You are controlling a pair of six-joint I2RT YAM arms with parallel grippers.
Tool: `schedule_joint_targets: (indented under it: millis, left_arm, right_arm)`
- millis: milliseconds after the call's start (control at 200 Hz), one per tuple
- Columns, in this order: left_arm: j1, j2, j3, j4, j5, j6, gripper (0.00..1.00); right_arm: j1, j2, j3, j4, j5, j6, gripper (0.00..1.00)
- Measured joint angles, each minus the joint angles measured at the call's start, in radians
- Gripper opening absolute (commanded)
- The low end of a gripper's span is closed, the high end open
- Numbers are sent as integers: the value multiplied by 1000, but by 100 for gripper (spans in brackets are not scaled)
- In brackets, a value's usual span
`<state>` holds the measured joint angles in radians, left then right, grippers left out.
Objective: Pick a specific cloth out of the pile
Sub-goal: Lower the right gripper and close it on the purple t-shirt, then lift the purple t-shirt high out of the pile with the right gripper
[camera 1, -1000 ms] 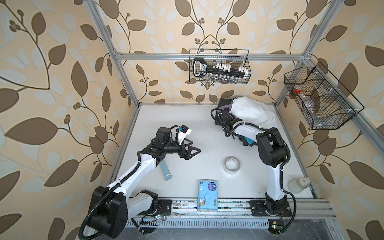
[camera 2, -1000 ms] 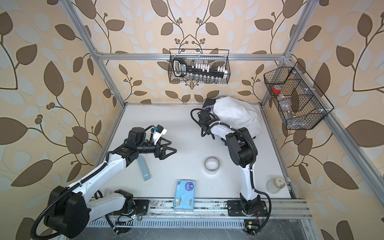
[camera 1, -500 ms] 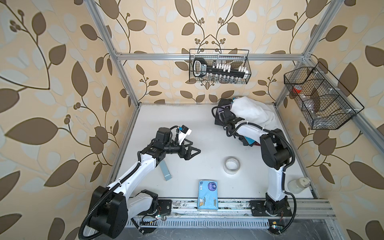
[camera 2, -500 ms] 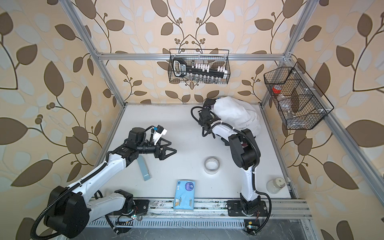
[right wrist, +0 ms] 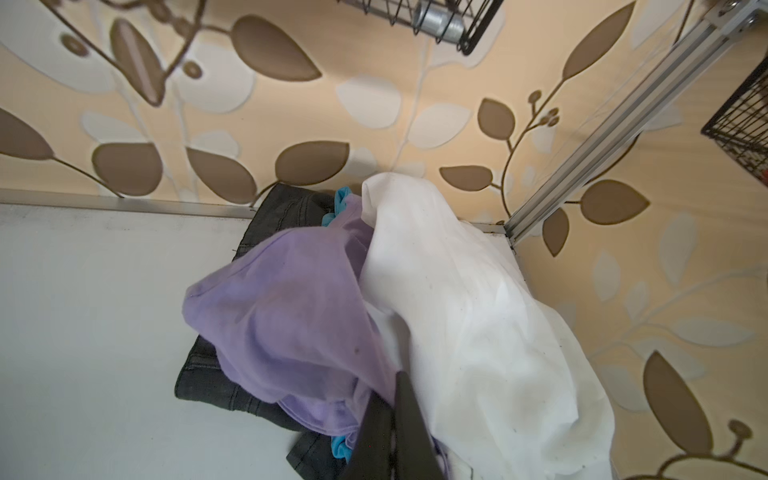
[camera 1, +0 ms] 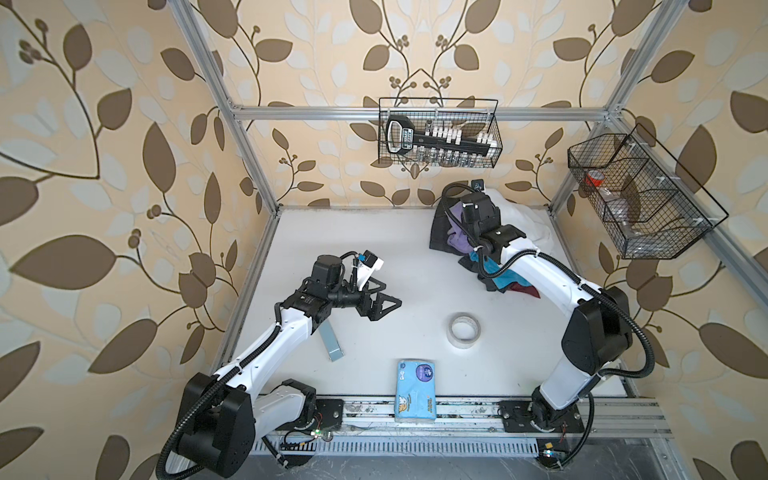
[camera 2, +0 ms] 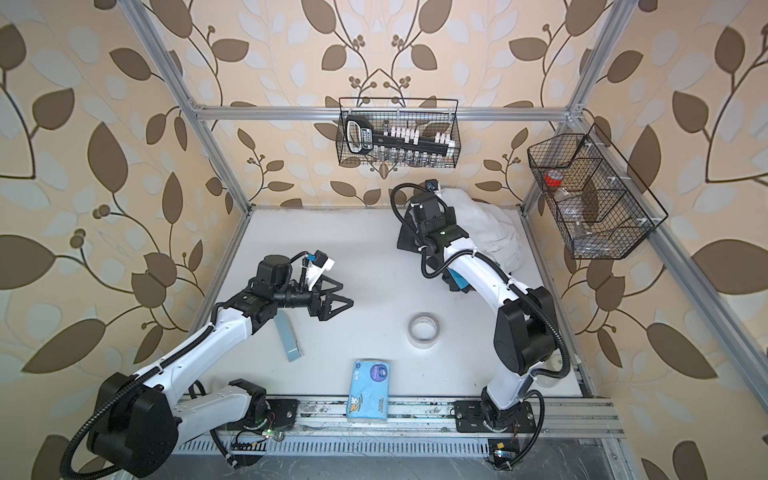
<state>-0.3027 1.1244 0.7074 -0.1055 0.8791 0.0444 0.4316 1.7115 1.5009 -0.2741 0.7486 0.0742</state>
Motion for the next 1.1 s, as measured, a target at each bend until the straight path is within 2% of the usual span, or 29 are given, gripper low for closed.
schedule_joint_targets:
  millis: [665,890,1105]
  left_arm:
    - [-12,-7,0,-3,-3,6,99]
    - [-13,-11,0,-3,-14,6,99]
    - [-18,-14,0,-3,-23,7,99]
  right_arm:
    - [0,-115,267,39,16,-136,0]
    - [15,-126,351,38,-50,-146,0]
    - [81,-149,387,47,-138,-142,0]
